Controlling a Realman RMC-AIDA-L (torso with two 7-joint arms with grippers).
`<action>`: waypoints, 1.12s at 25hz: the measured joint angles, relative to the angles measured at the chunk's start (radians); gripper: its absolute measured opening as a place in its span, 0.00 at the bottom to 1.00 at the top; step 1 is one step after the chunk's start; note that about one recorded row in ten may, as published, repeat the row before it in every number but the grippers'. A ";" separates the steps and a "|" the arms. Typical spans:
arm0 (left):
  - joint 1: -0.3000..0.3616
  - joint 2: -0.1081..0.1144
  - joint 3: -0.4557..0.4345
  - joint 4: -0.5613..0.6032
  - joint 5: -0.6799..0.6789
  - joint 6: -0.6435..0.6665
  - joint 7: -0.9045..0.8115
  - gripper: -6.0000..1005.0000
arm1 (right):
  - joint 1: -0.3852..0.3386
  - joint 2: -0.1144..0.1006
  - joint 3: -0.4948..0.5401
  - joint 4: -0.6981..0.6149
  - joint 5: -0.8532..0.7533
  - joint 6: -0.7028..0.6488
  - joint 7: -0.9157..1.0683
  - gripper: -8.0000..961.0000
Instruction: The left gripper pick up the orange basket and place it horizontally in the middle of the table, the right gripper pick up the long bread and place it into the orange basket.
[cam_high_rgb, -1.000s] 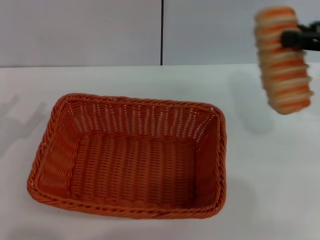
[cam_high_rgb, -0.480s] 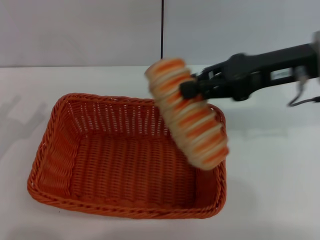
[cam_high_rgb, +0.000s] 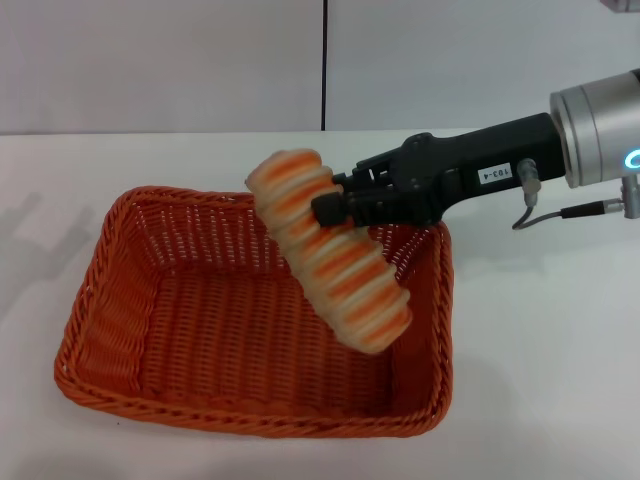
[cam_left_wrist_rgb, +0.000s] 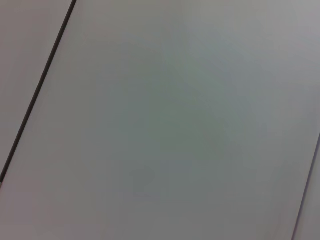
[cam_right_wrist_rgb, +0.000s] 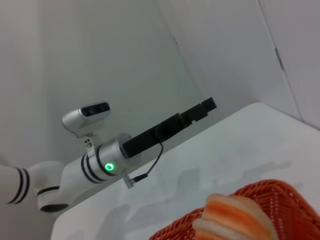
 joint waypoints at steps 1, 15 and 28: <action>0.001 0.000 0.001 0.000 0.000 0.001 0.001 0.83 | 0.000 0.000 0.000 0.003 0.002 0.017 -0.007 0.23; -0.003 0.000 0.001 0.000 -0.001 0.001 0.004 0.83 | -0.003 0.000 0.001 0.004 0.006 0.042 -0.022 0.64; 0.017 0.004 -0.010 0.005 -0.003 0.003 0.044 0.83 | -0.258 0.003 0.054 -0.419 -0.037 0.058 0.065 0.70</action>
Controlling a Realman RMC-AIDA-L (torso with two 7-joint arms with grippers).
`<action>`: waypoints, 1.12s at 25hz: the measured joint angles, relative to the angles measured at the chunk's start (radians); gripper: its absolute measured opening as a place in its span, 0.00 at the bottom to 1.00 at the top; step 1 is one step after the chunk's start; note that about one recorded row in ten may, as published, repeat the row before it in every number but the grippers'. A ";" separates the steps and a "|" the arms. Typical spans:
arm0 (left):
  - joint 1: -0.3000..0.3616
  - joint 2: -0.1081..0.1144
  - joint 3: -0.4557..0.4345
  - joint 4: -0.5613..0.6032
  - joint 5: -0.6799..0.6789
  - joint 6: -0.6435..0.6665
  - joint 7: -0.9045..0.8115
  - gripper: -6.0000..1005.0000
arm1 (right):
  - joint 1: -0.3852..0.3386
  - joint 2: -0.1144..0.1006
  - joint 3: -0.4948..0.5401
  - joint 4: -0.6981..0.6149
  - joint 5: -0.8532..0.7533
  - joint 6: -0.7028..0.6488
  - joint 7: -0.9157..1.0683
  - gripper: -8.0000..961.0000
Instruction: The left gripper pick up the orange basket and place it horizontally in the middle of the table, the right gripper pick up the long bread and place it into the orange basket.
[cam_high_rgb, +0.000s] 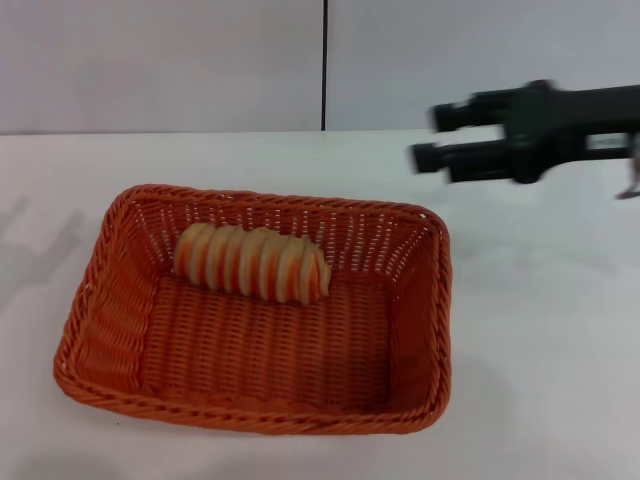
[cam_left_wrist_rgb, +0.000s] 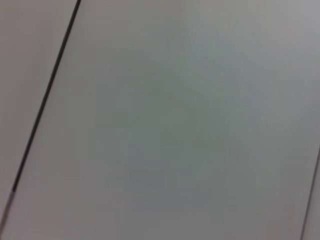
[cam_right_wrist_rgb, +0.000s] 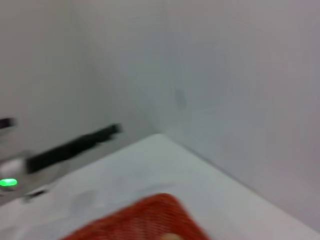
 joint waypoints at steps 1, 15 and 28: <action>0.002 0.000 -0.002 0.000 0.000 0.000 0.005 0.83 | -0.031 0.003 0.023 -0.030 -0.012 0.003 0.005 0.70; 0.034 -0.003 -0.076 -0.051 -0.001 0.003 0.140 0.83 | -0.277 0.007 0.291 0.380 0.496 0.009 -0.614 0.70; 0.082 -0.007 -0.319 -0.257 -0.003 0.089 0.464 0.83 | -0.252 0.006 0.306 1.114 1.145 -0.079 -1.457 0.70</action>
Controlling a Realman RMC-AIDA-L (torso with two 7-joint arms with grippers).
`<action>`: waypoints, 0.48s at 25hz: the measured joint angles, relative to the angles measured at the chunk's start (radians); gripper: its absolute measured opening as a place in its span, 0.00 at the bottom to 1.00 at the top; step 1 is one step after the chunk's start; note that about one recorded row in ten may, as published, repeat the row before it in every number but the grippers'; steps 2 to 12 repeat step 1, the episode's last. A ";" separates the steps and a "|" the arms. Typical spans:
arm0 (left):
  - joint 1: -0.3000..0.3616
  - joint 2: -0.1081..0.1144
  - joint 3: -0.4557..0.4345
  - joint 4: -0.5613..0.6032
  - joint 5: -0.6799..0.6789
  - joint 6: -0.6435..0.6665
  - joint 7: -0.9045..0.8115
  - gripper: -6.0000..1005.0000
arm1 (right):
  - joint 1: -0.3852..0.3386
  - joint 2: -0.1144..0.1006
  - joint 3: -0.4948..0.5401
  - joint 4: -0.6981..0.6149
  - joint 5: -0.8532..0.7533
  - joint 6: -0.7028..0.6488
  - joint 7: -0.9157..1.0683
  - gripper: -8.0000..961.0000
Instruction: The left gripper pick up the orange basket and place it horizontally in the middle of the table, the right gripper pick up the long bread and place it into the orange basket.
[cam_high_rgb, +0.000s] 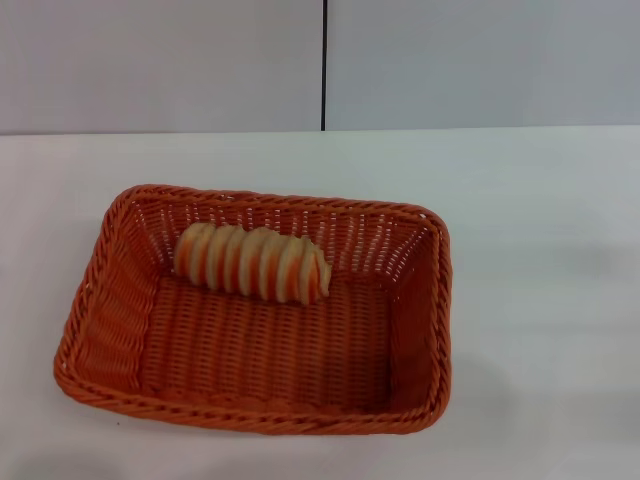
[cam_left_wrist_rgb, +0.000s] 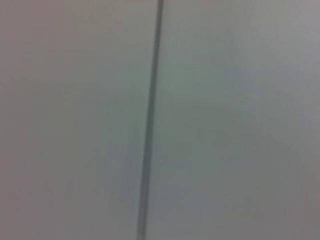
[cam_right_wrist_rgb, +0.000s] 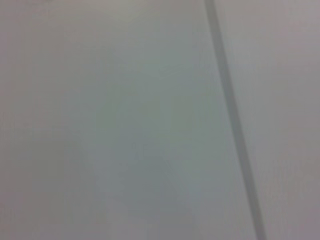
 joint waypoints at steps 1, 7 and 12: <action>0.000 0.000 0.000 0.000 0.000 0.000 0.000 0.83 | 0.000 0.000 0.000 0.000 0.000 0.000 0.000 0.70; 0.000 0.000 0.000 0.000 0.000 0.000 0.000 0.83 | 0.000 0.000 0.000 0.000 0.000 0.000 0.000 0.70; 0.000 0.000 0.000 0.000 0.000 0.000 0.000 0.83 | 0.000 0.000 0.000 0.000 0.000 0.000 0.000 0.70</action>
